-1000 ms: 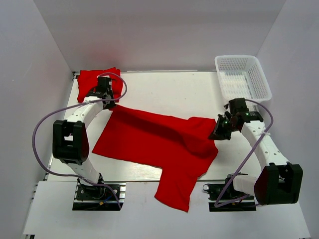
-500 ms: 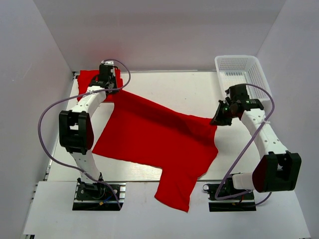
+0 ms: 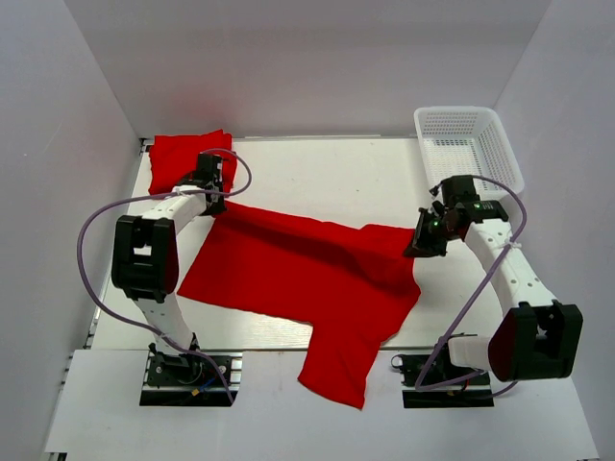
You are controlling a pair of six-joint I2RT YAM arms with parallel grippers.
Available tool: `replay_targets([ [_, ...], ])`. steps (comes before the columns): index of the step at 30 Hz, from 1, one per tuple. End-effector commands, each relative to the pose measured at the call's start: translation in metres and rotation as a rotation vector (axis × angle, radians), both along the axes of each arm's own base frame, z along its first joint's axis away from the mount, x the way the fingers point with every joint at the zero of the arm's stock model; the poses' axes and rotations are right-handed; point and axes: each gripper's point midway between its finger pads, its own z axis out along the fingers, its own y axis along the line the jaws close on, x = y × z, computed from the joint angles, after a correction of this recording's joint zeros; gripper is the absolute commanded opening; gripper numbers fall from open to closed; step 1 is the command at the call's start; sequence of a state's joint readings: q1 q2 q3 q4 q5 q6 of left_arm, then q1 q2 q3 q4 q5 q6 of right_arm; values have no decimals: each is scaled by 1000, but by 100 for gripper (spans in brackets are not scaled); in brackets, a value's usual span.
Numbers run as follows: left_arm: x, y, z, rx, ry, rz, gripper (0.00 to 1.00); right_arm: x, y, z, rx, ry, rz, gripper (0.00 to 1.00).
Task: Fold and stack the t-shirts
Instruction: Fold the flattened tshirt in 1/3 of the way
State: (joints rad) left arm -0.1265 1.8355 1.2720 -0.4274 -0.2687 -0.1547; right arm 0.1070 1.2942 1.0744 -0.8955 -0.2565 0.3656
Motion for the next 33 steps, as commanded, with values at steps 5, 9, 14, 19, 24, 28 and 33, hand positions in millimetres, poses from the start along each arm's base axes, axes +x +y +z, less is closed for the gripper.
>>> replay_targets([
  [5, -16, 23, 19, 46, -11, 141, 0, -44, -2, -43, 3, 133, 22, 1],
  [9, -27, 24, 6, 46, 98, 189, 57, -50, -5, -56, -18, 162, 17, 28],
  [14, -30, 30, 31, 62, 80, 245, 100, -33, -33, -41, -179, 86, -22, 64],
  [19, -24, 25, 73, 35, -8, 247, 100, -24, -41, -20, -268, -29, 80, 69],
  [24, -24, 3, 91, -82, -73, 158, 100, -34, 4, -1, -133, -127, 298, 72],
  [28, -15, -36, 111, -232, -223, -47, 100, -49, 34, -6, -96, -118, 433, 77],
  [33, 2, -61, 99, -302, -179, -132, 100, -31, 47, -14, -106, -126, 372, 90],
])
